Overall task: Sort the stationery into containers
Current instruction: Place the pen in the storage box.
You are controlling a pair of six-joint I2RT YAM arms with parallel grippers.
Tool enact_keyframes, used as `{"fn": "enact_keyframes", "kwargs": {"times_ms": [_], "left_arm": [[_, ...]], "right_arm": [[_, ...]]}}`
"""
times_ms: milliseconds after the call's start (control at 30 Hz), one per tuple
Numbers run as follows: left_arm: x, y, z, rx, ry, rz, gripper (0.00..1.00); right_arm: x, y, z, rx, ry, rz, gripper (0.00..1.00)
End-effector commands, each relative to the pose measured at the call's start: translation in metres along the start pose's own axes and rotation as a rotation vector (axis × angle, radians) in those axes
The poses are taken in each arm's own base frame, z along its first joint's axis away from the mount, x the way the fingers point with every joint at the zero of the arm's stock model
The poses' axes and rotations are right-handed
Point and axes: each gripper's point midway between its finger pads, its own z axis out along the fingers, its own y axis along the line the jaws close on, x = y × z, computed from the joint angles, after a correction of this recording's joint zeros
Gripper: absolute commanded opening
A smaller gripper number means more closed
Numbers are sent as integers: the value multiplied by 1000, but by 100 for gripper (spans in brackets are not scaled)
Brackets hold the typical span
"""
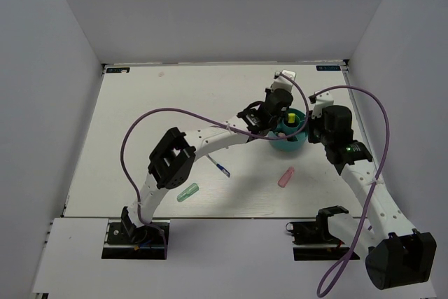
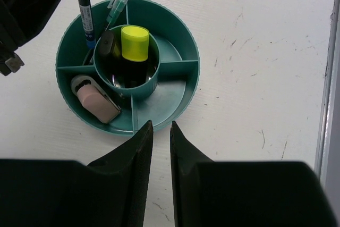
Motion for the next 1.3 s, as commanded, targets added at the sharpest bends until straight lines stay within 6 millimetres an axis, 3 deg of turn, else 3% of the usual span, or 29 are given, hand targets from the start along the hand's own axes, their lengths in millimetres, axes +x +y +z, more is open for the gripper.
{"fn": "enact_keyframes", "kwargs": {"times_ms": [0, 367, 500, 567, 633, 733, 867, 933, 1067, 1100, 1167, 1267], "left_arm": [[4, -2, -5, 7, 13, -14, 25], [14, 0, -5, -3, 40, -22, 45], [13, -1, -7, 2, 41, -24, 52], [12, -1, -8, 1, 38, -25, 53], [11, -1, -9, 4, 39, -25, 53], [14, -1, -11, 3, 47, -18, 41], [22, 1, -13, 1, 70, -10, 40], [28, 4, -13, -4, 81, -3, 29], [33, 5, -13, -3, 92, -4, 26], [35, 5, -13, -3, 96, -1, 28], [34, 4, -14, -3, 96, -3, 47], [33, 6, -14, -6, 96, -4, 61]], "right_arm": [[-8, -2, -1, -3, -38, 4, 23], [-6, 0, -2, -36, -32, 9, 23], [-5, 7, -4, -83, -31, -6, 37], [-5, 9, -5, -100, -34, -6, 37], [-5, 11, -6, -111, -33, -10, 38], [-5, 12, -6, -119, -33, -14, 38], [-5, 9, -6, -112, -30, -8, 38], [-5, 9, -7, -111, -35, -5, 38], [-4, 7, -6, -106, -28, 3, 38], [-3, 6, -6, -105, -27, 4, 38], [-3, 6, -6, -104, -25, 5, 38], [-3, 5, -6, -102, -28, 8, 38]]}}
